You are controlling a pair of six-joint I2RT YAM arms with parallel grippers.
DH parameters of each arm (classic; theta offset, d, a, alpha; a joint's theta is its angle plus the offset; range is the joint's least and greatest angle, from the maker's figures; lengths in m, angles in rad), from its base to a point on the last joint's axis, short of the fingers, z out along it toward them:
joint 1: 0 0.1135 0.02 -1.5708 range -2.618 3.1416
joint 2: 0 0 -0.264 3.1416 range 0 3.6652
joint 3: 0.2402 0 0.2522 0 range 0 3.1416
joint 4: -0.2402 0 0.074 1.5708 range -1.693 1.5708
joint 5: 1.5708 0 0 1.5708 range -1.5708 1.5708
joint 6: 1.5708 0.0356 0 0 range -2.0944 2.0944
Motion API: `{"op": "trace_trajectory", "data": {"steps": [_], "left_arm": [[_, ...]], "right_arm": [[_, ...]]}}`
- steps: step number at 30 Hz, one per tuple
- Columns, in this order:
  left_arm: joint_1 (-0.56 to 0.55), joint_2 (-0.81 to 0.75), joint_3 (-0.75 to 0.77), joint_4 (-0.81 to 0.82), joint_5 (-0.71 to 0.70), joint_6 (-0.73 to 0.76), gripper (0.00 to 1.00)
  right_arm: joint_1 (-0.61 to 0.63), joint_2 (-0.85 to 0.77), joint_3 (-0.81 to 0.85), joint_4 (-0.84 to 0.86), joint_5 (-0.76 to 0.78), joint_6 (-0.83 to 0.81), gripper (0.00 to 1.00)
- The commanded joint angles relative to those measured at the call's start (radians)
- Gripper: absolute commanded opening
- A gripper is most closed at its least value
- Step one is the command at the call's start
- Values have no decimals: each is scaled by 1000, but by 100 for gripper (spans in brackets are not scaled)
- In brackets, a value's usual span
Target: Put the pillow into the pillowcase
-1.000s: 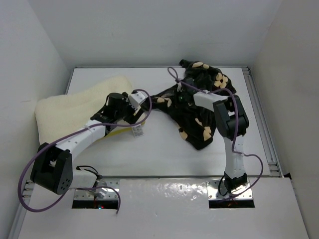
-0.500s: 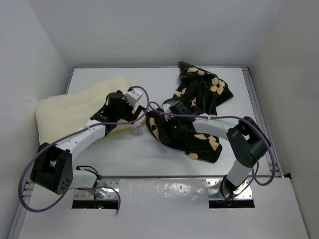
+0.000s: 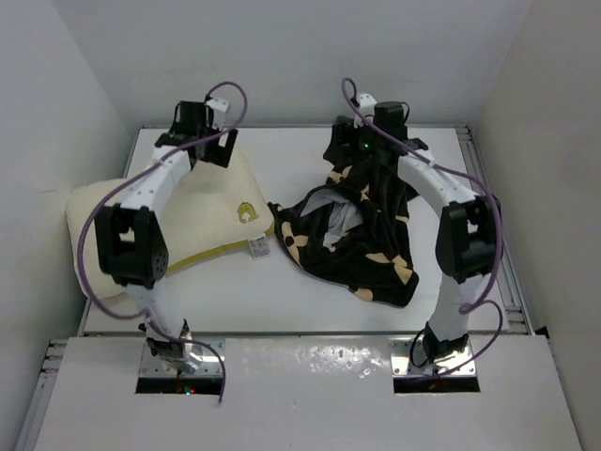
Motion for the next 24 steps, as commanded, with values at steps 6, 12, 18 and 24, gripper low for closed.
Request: {"op": "trace_trajectory", "data": {"steps": [6, 12, 18, 24], "left_arm": [[93, 258, 148, 27, 148, 206, 100], [161, 399, 151, 168, 215, 312, 100], [168, 458, 111, 64, 322, 444, 76], [164, 432, 50, -3, 399, 458, 0]], "right_arm": [[72, 220, 164, -221, -10, -342, 99], [138, 330, 210, -207, -1, -444, 99], [167, 390, 256, -273, 48, -453, 85], [161, 343, 228, -183, 102, -349, 8]]}}
